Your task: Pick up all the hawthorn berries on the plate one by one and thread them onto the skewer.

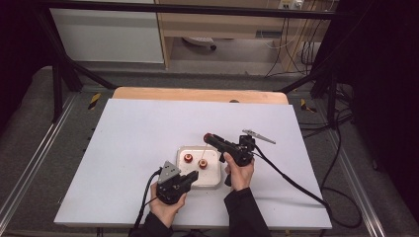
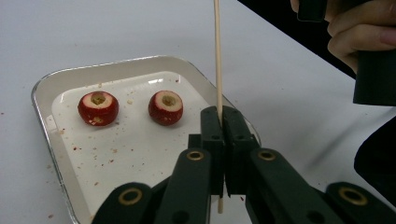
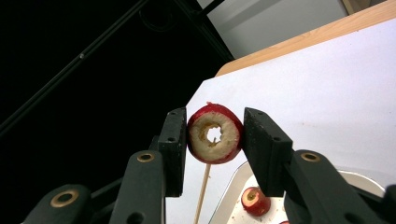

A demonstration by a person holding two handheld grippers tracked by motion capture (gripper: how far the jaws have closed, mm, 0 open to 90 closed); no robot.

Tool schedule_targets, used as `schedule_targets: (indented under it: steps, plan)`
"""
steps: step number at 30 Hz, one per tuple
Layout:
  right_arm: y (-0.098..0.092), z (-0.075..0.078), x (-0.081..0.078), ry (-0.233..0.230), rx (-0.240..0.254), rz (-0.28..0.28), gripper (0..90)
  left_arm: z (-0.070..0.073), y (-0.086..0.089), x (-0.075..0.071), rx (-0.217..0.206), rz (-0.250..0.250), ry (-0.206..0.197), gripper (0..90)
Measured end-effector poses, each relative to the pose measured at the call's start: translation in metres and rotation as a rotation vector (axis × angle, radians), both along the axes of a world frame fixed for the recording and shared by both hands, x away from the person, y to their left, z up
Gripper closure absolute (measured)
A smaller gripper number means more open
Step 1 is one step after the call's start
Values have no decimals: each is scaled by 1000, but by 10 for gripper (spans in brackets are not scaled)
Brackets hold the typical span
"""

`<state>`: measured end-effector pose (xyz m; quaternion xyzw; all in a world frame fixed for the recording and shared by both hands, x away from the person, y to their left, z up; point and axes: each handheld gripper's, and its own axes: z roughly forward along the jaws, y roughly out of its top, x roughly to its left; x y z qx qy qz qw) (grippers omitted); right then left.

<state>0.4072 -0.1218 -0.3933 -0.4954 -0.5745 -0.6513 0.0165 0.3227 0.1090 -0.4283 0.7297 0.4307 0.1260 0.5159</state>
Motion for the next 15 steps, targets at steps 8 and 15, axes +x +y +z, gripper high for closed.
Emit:
schedule_targets:
  steps: [8,15]
  plan:
    - [1,0,-3,-4,-9,-1,615,2,-1,2,22,3,1,883]
    - [0,-1,-5,-26,-37,11,617,5,-1,5,0,-11,20,884]
